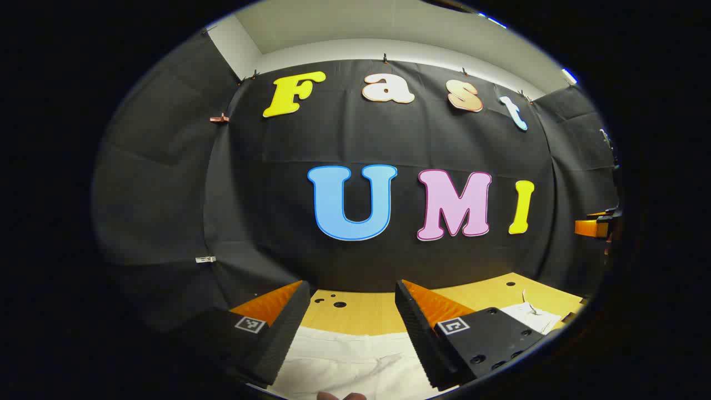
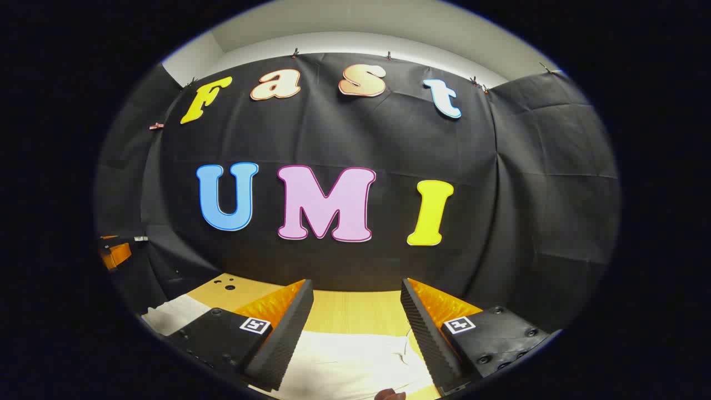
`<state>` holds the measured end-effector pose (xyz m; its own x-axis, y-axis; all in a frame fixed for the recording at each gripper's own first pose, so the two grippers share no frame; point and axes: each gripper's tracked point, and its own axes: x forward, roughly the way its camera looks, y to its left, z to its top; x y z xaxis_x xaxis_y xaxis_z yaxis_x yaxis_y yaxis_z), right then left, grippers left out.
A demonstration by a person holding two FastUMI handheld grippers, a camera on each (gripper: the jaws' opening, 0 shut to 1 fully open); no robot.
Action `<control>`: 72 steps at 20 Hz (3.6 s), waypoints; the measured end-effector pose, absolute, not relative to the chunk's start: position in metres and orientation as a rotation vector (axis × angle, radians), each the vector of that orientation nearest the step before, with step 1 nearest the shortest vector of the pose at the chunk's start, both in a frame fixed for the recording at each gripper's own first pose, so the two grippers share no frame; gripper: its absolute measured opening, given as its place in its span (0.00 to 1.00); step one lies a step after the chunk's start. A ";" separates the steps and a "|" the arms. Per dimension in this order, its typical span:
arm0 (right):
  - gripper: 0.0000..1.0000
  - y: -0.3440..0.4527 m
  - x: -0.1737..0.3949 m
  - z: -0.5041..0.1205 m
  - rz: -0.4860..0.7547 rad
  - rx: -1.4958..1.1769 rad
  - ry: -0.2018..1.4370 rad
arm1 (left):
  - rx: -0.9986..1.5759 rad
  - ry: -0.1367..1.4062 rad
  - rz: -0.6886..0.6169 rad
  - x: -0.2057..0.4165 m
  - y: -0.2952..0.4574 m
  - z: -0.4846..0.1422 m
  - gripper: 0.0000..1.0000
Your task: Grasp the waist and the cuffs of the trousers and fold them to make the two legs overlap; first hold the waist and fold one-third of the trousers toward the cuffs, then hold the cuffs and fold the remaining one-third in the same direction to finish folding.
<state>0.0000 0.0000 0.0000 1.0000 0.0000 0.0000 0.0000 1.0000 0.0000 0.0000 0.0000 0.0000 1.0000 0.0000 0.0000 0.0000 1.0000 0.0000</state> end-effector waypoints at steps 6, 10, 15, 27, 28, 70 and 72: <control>0.95 0.002 -0.002 -0.001 -0.006 0.000 -0.001 | 0.003 0.007 -0.004 -0.001 0.001 -0.005 0.96; 0.97 0.004 -0.002 -0.002 -0.012 -0.005 -0.001 | 0.005 0.014 -0.005 -0.003 0.003 -0.008 0.96; 0.97 0.007 -0.004 -0.002 -0.012 -0.013 -0.001 | 0.004 0.030 -0.008 -0.005 0.005 -0.014 0.96; 0.97 -0.059 -0.047 -0.110 -0.028 -0.386 0.256 | 0.425 0.386 -0.186 -0.061 0.058 -0.187 0.98; 0.97 -0.063 -0.053 -0.123 -0.028 -0.389 0.292 | 0.466 0.426 -0.211 -0.068 0.062 -0.206 0.98; 0.98 -0.082 -0.069 -0.317 0.389 -0.737 0.688 | 1.111 1.065 -0.721 -0.037 0.121 -0.390 0.06; 0.97 -0.081 -0.073 -0.334 0.463 -0.803 0.710 | 1.094 1.084 -0.718 -0.037 0.120 -0.390 0.06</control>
